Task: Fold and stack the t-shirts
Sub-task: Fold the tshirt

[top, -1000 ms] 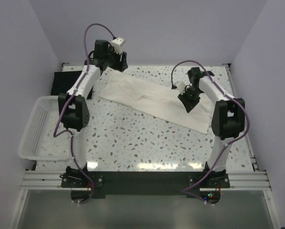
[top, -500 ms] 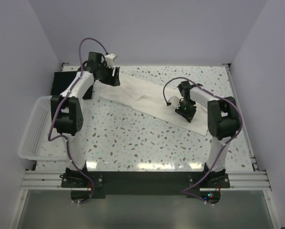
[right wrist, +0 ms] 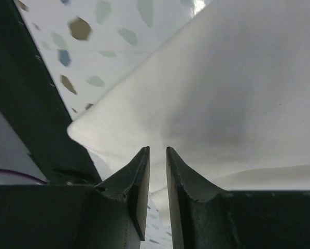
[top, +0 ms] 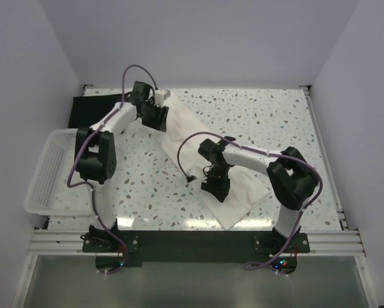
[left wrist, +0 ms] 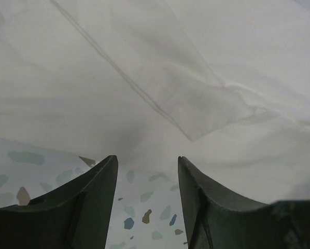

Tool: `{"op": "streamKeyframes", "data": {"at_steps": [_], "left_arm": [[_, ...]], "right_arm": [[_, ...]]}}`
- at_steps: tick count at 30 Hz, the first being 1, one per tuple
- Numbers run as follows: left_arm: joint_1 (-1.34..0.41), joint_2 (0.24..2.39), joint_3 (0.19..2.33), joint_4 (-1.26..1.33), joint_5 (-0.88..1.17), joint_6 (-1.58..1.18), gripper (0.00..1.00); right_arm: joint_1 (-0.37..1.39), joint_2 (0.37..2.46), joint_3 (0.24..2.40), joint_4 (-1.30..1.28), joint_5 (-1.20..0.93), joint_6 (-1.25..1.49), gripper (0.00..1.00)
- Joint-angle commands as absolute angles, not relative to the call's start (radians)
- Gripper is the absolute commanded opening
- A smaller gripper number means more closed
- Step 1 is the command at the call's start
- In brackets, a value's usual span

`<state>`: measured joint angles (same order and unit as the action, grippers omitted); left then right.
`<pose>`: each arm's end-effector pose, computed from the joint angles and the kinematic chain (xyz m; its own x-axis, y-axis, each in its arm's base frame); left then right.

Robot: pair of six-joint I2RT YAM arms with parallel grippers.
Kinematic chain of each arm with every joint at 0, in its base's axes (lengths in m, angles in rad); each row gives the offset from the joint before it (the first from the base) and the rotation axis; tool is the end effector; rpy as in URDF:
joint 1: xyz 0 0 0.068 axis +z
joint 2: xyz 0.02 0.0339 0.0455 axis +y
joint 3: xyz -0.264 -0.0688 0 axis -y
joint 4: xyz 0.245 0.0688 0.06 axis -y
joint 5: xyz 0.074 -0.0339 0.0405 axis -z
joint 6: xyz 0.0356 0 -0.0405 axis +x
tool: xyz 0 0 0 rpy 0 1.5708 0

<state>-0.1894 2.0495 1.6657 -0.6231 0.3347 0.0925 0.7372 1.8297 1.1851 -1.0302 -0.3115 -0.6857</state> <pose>0.4385 -0.0960 0.2208 -0.7942 0.2411 -0.5578 0.4254 0.8760 -0.2271 0.2209 0.2153 0.1621 -0.1797 -0.9773 -0.1127 -0.9433 0.1386 0.3017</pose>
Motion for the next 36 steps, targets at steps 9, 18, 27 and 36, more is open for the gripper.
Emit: {"op": "streamKeyframes", "data": {"at_steps": [9, 18, 27, 36], "left_arm": [[-0.299, 2.206, 1.797, -0.646, 0.189, 0.138, 0.47], [-0.376, 2.546, 2.217, -0.741, 0.270, 0.253, 0.41], [-0.456, 2.521, 2.270, -0.367, 0.249, 0.307, 0.52], [-0.330, 2.326, 2.240, -0.259, 0.319, 0.190, 0.66]], "right_arm": [[0.520, 1.695, 1.394, -1.121, -0.413, -0.615, 0.24], [0.407, 1.667, 1.330, -1.152, -0.275, -0.713, 0.22], [0.408, 1.649, 1.189, -1.086, -0.219, -0.776, 0.21], [0.455, 1.792, 1.082, -0.986, -0.192, -0.801, 0.10]]}}
